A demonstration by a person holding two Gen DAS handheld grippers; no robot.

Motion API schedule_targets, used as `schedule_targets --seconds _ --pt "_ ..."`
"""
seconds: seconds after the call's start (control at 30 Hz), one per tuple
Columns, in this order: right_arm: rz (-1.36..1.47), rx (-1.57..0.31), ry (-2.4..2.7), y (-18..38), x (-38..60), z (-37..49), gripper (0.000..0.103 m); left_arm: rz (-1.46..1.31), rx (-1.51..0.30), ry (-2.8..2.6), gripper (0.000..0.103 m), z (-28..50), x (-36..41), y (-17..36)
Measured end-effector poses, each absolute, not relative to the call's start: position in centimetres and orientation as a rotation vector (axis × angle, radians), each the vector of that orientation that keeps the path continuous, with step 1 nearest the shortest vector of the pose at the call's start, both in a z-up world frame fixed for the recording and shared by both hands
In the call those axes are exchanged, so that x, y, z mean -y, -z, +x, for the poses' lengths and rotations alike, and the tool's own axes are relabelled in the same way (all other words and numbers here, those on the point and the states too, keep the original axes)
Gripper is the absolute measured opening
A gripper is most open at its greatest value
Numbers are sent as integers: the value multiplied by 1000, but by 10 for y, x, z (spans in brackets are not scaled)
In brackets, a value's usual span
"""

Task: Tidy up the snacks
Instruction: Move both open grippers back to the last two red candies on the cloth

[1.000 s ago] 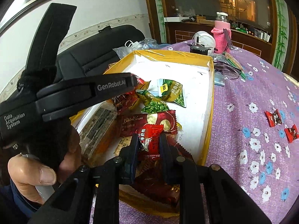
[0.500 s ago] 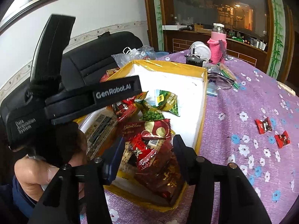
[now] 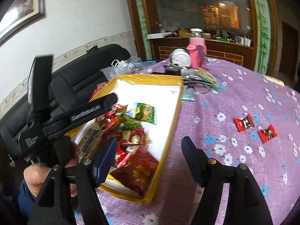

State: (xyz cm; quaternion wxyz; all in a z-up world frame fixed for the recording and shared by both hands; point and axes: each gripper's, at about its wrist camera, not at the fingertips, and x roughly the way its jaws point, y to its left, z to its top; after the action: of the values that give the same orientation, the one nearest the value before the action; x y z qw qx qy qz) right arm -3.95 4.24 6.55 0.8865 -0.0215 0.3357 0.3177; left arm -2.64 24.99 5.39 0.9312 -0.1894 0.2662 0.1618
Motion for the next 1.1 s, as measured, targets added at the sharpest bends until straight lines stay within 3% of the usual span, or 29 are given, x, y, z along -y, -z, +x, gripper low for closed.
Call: schedule_targets --seconds 0.73,1.1 --pt "205 -742 -370 -71 82 20 72 -381 -543 -346 93 -27 -254 -54" --pt "488 -813 -107 -29 199 57 72 -334 -633 -278 93 -20 -225 -65"
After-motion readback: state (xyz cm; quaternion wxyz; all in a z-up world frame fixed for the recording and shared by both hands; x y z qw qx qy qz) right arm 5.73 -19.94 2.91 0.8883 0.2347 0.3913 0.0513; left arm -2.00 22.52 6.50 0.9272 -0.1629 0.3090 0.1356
